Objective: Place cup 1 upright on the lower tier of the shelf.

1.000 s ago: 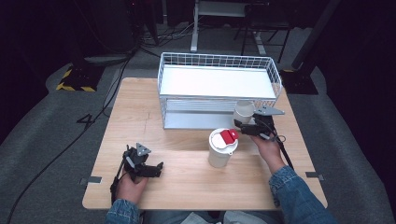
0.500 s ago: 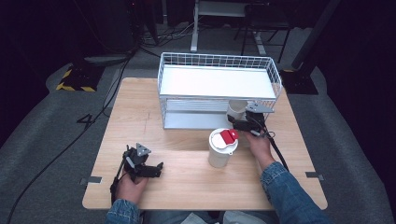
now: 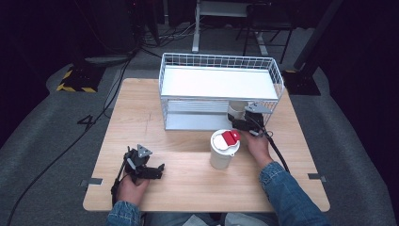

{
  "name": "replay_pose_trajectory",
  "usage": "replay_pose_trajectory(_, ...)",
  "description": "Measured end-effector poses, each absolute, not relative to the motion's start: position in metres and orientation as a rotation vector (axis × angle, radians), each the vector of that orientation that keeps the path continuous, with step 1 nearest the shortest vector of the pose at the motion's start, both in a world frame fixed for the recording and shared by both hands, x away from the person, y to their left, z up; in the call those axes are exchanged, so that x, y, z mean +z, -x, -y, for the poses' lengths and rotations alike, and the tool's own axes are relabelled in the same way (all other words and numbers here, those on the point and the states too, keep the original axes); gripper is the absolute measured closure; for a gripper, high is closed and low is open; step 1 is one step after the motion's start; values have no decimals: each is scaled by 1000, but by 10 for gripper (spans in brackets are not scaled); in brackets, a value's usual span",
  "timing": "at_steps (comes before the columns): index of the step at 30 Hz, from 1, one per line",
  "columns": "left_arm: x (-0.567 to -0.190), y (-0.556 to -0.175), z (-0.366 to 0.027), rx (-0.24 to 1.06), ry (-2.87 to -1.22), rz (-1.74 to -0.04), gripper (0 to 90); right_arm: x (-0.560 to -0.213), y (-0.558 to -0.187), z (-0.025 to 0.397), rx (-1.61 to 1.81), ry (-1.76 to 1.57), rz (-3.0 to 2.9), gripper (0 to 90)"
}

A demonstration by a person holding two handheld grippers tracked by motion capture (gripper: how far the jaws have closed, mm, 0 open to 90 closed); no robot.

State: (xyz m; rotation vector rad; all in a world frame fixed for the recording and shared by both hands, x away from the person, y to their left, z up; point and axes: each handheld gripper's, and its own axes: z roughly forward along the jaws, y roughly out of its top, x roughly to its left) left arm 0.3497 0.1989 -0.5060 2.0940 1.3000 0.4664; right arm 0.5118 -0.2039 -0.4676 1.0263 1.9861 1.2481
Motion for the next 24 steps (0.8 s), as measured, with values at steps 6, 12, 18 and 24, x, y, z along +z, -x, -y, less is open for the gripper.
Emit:
replay_pose_trajectory(6,-506,-350,-199,465,-2093,-1300,8,-471,-513,200,1226,-1015,-2000,230)
replay_pose_trajectory(12,-506,-350,-199,465,-2093,-1300,8,-474,-517,198,1218,-1021,-2000,229)
replay_pose_trajectory(18,-506,-350,-199,466,-2094,-1300,8,-477,-520,196,1208,-1031,-2015,229)
replay_pose_trajectory(24,-506,-349,-199,464,-2096,-1297,8,-479,-522,198,1234,-1079,-2009,228)
